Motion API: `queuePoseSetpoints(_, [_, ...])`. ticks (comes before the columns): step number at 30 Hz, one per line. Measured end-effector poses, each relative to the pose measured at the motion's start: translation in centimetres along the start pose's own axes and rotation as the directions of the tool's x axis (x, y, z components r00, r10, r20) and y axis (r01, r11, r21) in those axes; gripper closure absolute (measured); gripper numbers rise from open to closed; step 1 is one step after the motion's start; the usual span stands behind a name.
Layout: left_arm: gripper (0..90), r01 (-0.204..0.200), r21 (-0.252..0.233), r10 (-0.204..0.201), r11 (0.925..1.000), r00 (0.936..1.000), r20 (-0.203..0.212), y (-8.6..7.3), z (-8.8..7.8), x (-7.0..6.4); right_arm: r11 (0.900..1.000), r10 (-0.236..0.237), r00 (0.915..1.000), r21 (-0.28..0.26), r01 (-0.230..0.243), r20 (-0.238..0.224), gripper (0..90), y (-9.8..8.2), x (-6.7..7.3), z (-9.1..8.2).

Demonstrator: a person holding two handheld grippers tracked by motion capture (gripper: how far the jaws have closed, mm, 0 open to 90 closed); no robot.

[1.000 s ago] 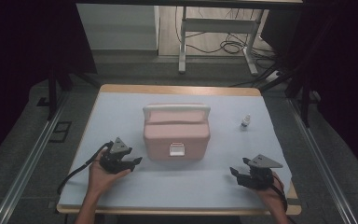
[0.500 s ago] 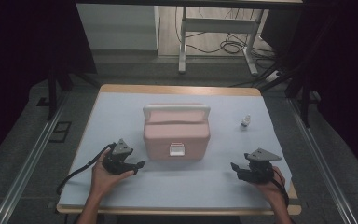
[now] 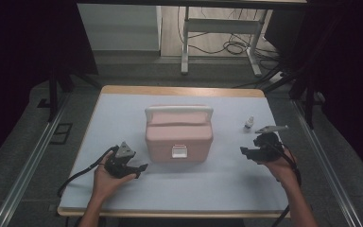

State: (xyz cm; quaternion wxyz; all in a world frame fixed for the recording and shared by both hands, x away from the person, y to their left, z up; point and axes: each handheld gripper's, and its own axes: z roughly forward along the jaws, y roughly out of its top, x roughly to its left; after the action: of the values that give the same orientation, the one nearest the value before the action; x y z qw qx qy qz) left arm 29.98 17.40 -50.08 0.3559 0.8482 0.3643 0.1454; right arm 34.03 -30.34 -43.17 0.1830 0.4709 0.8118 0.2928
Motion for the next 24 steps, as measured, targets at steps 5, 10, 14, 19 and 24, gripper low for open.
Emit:
queuePoseSetpoints(5, [30.0, 0.000, -0.005, 0.000, 1.0000, 1.0000, 0.005, 0.0, -0.1, -0.1, 0.998, 0.027, 0.9996, 0.050, -0.027, -0.001, 35.0, 1.7, -1.3, 0.1])
queuePoseSetpoints(10, [30.0, 0.001, -0.008, 0.000, 1.0000, 0.9999, 0.013, 0.0, -0.1, -0.1, 0.995, 0.045, 0.9990, 0.092, -0.046, 0.006, 35.0, 3.5, -2.4, 0.5])
queuePoseSetpoints(14, [30.0, -0.004, 0.000, 0.004, 1.0000, 0.9998, 0.018, -0.1, 0.2, -0.3, 0.990, 0.044, 0.9985, 0.130, -0.048, 0.031, 35.0, 4.8, -3.1, 1.3])
queuePoseSetpoints(19, [30.0, -0.009, 0.008, 0.008, 0.9999, 0.9997, 0.024, -0.2, 0.4, -0.4, 0.980, 0.056, 0.9975, 0.190, -0.063, 0.044, 34.9, 6.1, -3.7, 2.6])
queuePoseSetpoints(24, [30.3, -0.004, -0.001, 0.004, 1.0000, 0.9992, 0.039, -0.2, 0.5, -0.4, 0.973, 0.072, 0.9957, 0.213, -0.083, 0.059, 35.2, 7.2, -4.6, 3.6])
